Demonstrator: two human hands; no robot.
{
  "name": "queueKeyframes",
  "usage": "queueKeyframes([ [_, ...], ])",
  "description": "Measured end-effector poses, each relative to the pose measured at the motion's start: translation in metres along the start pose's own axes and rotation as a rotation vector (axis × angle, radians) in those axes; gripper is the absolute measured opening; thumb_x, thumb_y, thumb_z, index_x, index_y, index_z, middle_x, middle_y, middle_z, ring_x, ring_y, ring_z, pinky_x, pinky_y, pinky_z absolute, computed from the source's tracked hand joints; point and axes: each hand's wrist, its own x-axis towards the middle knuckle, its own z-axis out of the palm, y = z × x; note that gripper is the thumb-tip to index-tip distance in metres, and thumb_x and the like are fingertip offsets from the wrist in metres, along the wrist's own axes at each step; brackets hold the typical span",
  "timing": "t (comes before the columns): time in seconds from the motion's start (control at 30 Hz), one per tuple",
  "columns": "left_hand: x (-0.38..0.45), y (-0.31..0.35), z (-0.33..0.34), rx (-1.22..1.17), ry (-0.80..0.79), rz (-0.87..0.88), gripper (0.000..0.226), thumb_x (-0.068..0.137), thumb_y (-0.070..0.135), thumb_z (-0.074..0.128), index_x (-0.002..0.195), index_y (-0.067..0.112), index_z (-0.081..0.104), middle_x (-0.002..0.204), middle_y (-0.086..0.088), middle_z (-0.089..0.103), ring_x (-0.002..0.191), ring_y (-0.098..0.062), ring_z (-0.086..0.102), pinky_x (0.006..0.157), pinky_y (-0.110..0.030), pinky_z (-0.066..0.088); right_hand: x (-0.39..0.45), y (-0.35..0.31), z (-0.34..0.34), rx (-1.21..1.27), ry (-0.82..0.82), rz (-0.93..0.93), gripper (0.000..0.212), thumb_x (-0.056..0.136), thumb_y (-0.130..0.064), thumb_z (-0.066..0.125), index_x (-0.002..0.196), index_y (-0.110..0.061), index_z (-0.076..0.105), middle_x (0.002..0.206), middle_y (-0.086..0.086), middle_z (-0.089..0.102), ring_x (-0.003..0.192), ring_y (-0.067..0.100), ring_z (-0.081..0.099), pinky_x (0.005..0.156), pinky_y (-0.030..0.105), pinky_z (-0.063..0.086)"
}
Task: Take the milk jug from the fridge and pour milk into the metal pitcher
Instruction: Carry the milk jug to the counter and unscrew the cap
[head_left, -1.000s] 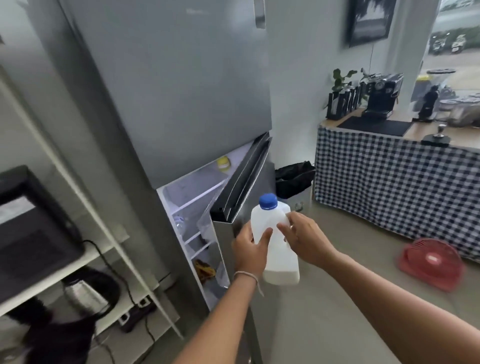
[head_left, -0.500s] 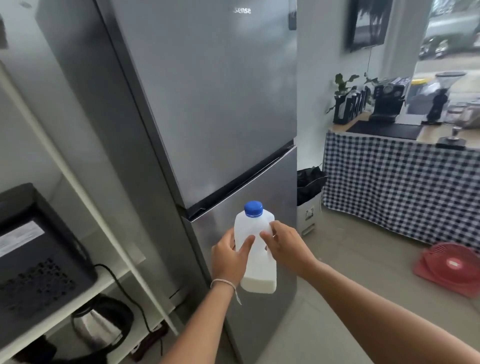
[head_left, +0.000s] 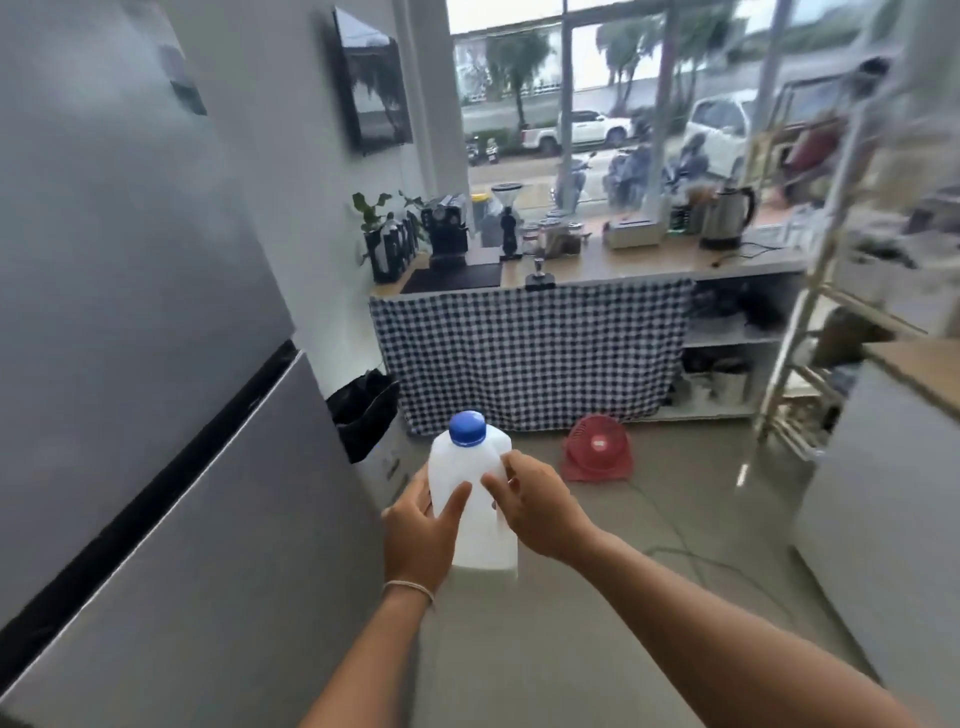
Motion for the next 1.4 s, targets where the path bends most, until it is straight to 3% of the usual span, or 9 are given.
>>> queueKeyframes([
  [0.1, 0.002, 0.033, 0.074, -0.076, -0.145, 0.084, 0.042, 0.083, 0.049, 0.075, 0.119, 0.028, 0.069, 0.096, 0.019, 0.073, 0.088, -0.002, 0.072, 0.077, -0.040, 0.063, -0.017, 0.045, -0.064, -0.040, 0.176, 0.075, 0.025, 0.100, -0.037, 0.056, 0.091, -0.014, 0.059, 0.085, 0.000, 0.066, 0.074, 0.017, 0.063, 0.069, 0.037, 0.057],
  [0.3, -0.017, 0.117, 0.226, -0.213, -0.415, 0.276, 0.046, 0.082, 0.045, 0.071, 0.120, 0.019, 0.070, 0.099, 0.010, 0.076, 0.086, 0.006, 0.072, 0.074, -0.024, 0.062, -0.071, 0.126, -0.197, -0.133, 0.479, 0.218, 0.031, 0.099, -0.038, 0.057, 0.082, -0.011, 0.054, 0.080, 0.005, 0.065, 0.069, 0.025, 0.059, 0.062, 0.040, 0.050],
  [0.53, -0.069, 0.204, 0.390, -0.360, -0.669, 0.375, 0.047, 0.084, 0.050, 0.074, 0.123, 0.024, 0.069, 0.096, 0.016, 0.077, 0.087, -0.005, 0.075, 0.075, -0.043, 0.064, -0.150, 0.213, -0.332, -0.238, 0.679, 0.375, 0.034, 0.101, -0.045, 0.051, 0.092, -0.013, 0.058, 0.085, 0.005, 0.068, 0.074, 0.022, 0.066, 0.069, 0.044, 0.059],
  [0.63, -0.096, 0.237, 0.447, -0.386, -0.756, 0.401, 0.045, 0.083, 0.050, 0.074, 0.122, 0.028, 0.068, 0.089, 0.020, 0.076, 0.084, -0.007, 0.075, 0.075, -0.044, 0.063, -0.184, 0.241, -0.376, -0.244, 0.765, 0.427, 0.031, 0.101, -0.045, 0.053, 0.093, -0.016, 0.057, 0.087, 0.005, 0.068, 0.074, 0.021, 0.066, 0.066, 0.035, 0.058],
  [0.83, -0.156, 0.294, 0.542, -0.422, -0.955, 0.457, 0.034, 0.086, 0.035, 0.078, 0.116, 0.022, 0.072, 0.083, 0.014, 0.075, 0.076, -0.010, 0.074, 0.070, -0.038, 0.063, -0.256, 0.290, -0.442, -0.261, 0.982, 0.549, 0.042, 0.096, -0.055, 0.048, 0.089, -0.014, 0.056, 0.079, 0.003, 0.065, 0.070, 0.025, 0.061, 0.065, 0.048, 0.053],
  [1.0, -0.205, 0.332, 0.608, -0.466, -1.170, 0.447, 0.024, 0.087, 0.029, 0.077, 0.109, 0.023, 0.072, 0.083, 0.014, 0.076, 0.075, -0.009, 0.073, 0.066, -0.027, 0.061, -0.307, 0.320, -0.478, -0.268, 1.127, 0.685, 0.038, 0.096, -0.054, 0.050, 0.087, -0.017, 0.055, 0.077, 0.003, 0.066, 0.072, 0.025, 0.062, 0.065, 0.047, 0.053],
  [1.13, -0.244, 0.358, 0.654, -0.464, -1.288, 0.498, 0.012, 0.086, 0.028, 0.077, 0.088, 0.018, 0.070, 0.064, 0.004, 0.069, 0.055, -0.019, 0.058, 0.054, -0.035, 0.051, -0.345, 0.339, -0.504, -0.296, 1.205, 0.801, 0.035, 0.099, -0.047, 0.053, 0.088, -0.013, 0.055, 0.079, 0.007, 0.065, 0.073, 0.027, 0.061, 0.066, 0.047, 0.052],
  [1.27, -0.280, 0.385, 0.697, -0.467, -1.378, 0.561, 0.016, 0.086, 0.027, 0.076, 0.081, 0.015, 0.067, 0.051, 0.002, 0.053, 0.048, -0.008, 0.038, 0.047, -0.016, 0.033, -0.377, 0.356, -0.530, -0.315, 1.306, 0.881, 0.040, 0.095, -0.052, 0.050, 0.083, -0.014, 0.051, 0.077, 0.010, 0.065, 0.074, 0.028, 0.062, 0.067, 0.048, 0.052],
  [1.4, -0.307, 0.407, 0.729, -0.501, -1.475, 0.574, 0.016, 0.085, 0.034, 0.074, 0.085, 0.020, 0.067, 0.070, -0.016, 0.067, 0.057, -0.009, 0.048, 0.054, -0.031, 0.048, -0.404, 0.375, -0.556, -0.365, 1.350, 0.926, 0.049, 0.092, -0.060, 0.044, 0.085, -0.012, 0.053, 0.077, 0.009, 0.066, 0.076, 0.029, 0.064, 0.068, 0.049, 0.053],
])
